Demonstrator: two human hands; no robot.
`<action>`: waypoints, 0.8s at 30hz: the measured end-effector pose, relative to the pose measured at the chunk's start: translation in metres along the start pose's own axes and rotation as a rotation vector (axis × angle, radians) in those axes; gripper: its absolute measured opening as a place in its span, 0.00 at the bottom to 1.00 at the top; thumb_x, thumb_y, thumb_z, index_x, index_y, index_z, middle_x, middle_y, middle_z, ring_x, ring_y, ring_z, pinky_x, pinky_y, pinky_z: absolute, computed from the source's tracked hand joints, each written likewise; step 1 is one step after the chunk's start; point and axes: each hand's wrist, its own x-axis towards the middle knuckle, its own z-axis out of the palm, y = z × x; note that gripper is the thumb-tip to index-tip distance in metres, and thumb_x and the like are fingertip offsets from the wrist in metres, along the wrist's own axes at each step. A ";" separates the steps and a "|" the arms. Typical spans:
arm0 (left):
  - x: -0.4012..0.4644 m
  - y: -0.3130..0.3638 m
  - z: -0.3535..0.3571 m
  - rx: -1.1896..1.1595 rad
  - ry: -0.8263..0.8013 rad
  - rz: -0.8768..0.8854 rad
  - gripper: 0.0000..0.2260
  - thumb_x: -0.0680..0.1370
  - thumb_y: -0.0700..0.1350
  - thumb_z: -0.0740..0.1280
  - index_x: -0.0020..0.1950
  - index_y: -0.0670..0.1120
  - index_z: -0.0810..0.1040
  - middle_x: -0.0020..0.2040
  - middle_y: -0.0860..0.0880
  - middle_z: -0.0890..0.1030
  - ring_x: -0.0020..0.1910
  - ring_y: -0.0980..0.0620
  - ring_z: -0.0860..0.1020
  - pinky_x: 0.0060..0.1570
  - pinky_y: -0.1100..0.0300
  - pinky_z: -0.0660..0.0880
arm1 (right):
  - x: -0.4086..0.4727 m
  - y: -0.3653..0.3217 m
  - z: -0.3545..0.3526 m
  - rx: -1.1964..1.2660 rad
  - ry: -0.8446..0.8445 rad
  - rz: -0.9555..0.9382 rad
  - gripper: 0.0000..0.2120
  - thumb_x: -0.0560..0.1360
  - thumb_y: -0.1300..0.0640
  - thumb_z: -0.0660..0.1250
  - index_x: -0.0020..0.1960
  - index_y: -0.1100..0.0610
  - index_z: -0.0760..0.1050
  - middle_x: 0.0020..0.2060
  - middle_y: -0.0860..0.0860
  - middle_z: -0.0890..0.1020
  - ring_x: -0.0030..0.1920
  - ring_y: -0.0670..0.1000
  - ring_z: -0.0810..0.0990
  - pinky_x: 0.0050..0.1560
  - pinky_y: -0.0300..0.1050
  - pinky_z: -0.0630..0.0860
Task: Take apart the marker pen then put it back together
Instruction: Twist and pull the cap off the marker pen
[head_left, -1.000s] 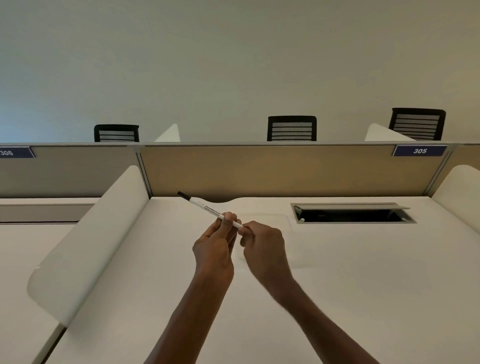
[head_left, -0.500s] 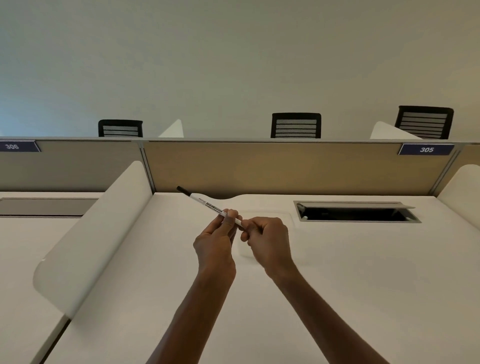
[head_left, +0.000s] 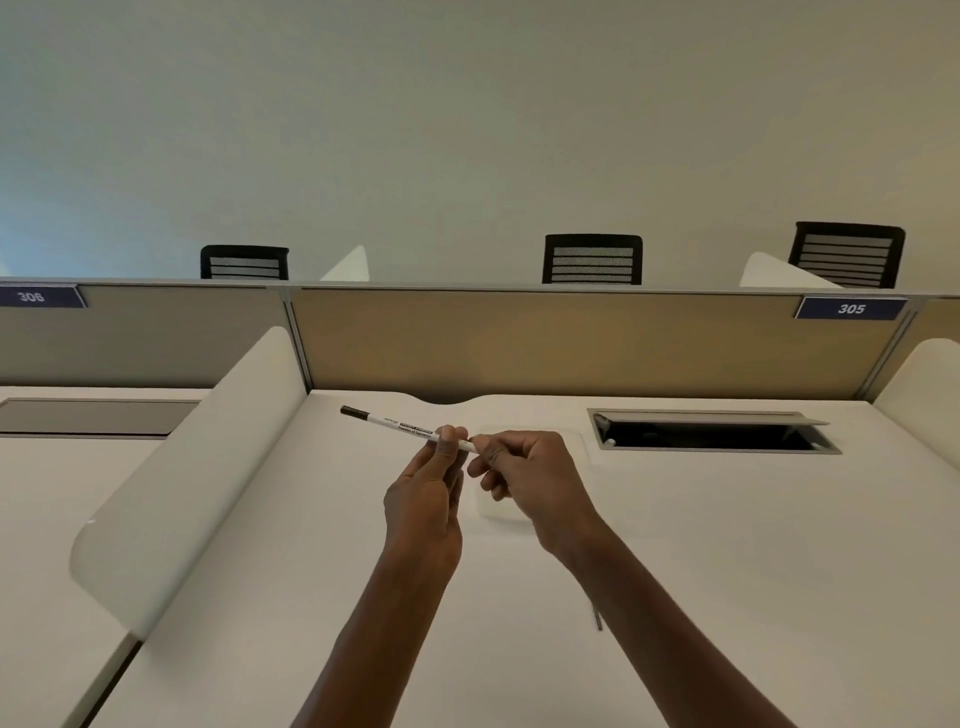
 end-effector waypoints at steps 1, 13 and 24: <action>-0.001 0.000 0.000 0.003 0.001 0.006 0.16 0.69 0.46 0.73 0.53 0.41 0.84 0.48 0.47 0.88 0.49 0.54 0.85 0.59 0.58 0.76 | 0.001 0.000 -0.001 -0.015 -0.005 -0.017 0.07 0.78 0.60 0.68 0.47 0.60 0.84 0.33 0.54 0.85 0.28 0.44 0.77 0.31 0.37 0.74; -0.003 0.004 -0.019 0.405 0.047 0.039 0.15 0.71 0.55 0.76 0.44 0.42 0.86 0.40 0.48 0.88 0.41 0.53 0.87 0.44 0.58 0.80 | -0.001 0.014 0.000 -0.582 0.173 -0.543 0.06 0.73 0.63 0.71 0.49 0.58 0.85 0.38 0.50 0.87 0.37 0.44 0.82 0.43 0.34 0.77; 0.018 0.025 -0.038 1.438 -0.530 1.238 0.15 0.76 0.40 0.70 0.63 0.44 0.81 0.51 0.47 0.86 0.45 0.46 0.82 0.46 0.49 0.79 | 0.012 0.012 -0.010 -0.359 -0.019 -0.311 0.05 0.73 0.62 0.71 0.44 0.56 0.86 0.31 0.45 0.84 0.29 0.42 0.80 0.31 0.30 0.72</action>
